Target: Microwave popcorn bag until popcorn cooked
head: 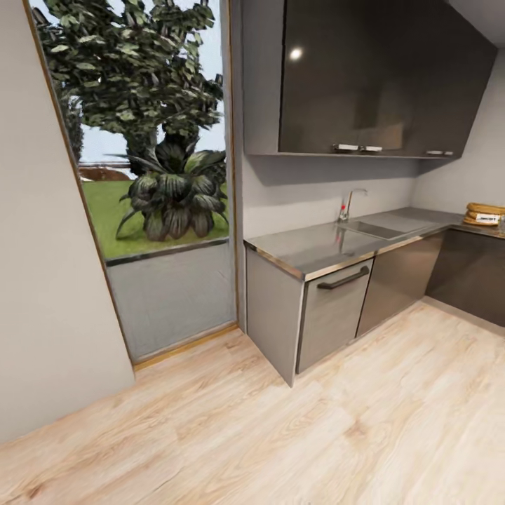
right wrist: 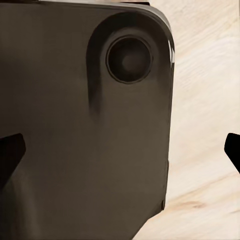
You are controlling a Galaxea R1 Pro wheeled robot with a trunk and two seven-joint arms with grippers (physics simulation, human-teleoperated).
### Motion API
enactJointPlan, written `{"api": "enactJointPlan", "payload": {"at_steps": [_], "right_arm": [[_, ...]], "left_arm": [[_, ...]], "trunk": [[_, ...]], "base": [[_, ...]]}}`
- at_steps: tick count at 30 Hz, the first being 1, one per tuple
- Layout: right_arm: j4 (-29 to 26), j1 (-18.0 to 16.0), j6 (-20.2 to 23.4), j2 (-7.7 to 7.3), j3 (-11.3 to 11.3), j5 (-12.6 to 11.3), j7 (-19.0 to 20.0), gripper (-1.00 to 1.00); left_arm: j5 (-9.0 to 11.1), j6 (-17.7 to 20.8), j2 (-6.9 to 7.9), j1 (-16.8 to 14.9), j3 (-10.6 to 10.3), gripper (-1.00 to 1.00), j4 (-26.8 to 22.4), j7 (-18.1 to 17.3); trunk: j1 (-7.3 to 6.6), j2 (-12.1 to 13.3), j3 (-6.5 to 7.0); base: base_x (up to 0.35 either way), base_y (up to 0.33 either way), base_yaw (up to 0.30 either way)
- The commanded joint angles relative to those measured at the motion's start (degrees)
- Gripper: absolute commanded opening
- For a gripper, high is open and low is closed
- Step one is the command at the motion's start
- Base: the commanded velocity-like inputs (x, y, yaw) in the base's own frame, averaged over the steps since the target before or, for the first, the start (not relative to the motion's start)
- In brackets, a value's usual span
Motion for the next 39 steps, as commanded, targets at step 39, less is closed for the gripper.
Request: {"api": "enactJointPlan", "payload": {"at_steps": [39], "right_arm": [[0.03, -0.01, -0.92, -0.39, -0.17, -0.05, -0.08, 1.00]], "left_arm": [[0.07, -1.74, -0.08, -0.01, 0.14, 1.00, -0.01, 0.43]], "trunk": [[0.00, -0.02, -0.04]], "base": [[0.000, 0.000, -0.250]]}}
